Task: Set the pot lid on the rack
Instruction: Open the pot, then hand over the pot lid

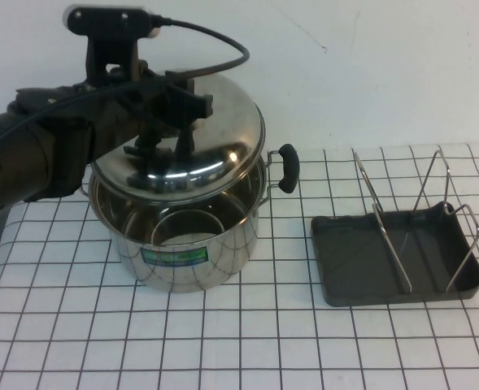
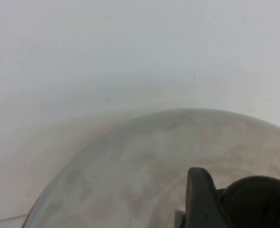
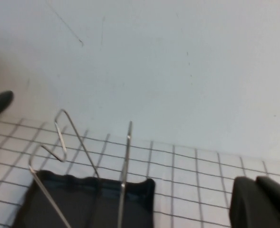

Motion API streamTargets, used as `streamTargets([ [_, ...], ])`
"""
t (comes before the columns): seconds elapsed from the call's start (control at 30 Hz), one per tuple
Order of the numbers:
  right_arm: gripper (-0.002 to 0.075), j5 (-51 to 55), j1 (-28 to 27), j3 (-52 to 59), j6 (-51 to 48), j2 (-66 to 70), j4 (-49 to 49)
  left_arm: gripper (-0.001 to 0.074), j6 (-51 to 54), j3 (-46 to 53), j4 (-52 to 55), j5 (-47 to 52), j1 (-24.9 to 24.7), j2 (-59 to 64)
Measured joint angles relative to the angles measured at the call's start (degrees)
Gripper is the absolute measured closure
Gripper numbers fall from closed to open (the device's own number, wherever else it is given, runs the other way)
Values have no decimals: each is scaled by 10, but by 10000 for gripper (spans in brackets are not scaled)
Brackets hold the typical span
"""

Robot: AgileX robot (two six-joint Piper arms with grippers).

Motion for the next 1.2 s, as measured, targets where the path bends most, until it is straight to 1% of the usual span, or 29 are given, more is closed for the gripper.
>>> streamTargets([
  [0.13,729,38,0,-17,-8,1,90,412,0,-5,-2,14,0,-26],
  [0.23,729,73,0,-28,-48,9,192,412,-8,-6,-15,59,0,-51],
  [0.33,729,107,0,-34,-125,29,333,412,-16,-6,-66,129,0,-64],
  [0.43,729,135,0,-37,-242,62,490,412,-17,-6,-128,209,0,-69],
  [0.53,726,161,0,-37,-336,102,653,412,0,-6,-146,281,0,-69],
  [0.6,707,181,0,-38,-380,130,710,412,10,-6,-146,312,-9,-69],
  [0.63,682,191,0,-41,-394,144,725,412,13,-7,-146,319,-14,-69],
  [0.7,608,215,0,-48,-406,166,740,412,15,-8,-147,326,-33,-69],
  [0.77,487,246,0,-55,-394,189,745,412,15,-9,-147,332,-53,-68],
  [0.87,274,280,0,-62,-343,217,747,412,16,-12,-147,336,-78,-68],
  [0.93,182,288,0,-63,-302,232,747,412,16,-16,-147,336,-90,-68],
  [0.97,152,290,0,-63,-280,239,747,412,16,-17,-147,336,-94,-68],
  [1.03,124,290,0,-65,-246,246,747,412,15,-17,-147,336,-98,-68],
  [1.2,105,288,0,-65,-219,250,748,412,-26,-17,-147,367,-99,-68],
])
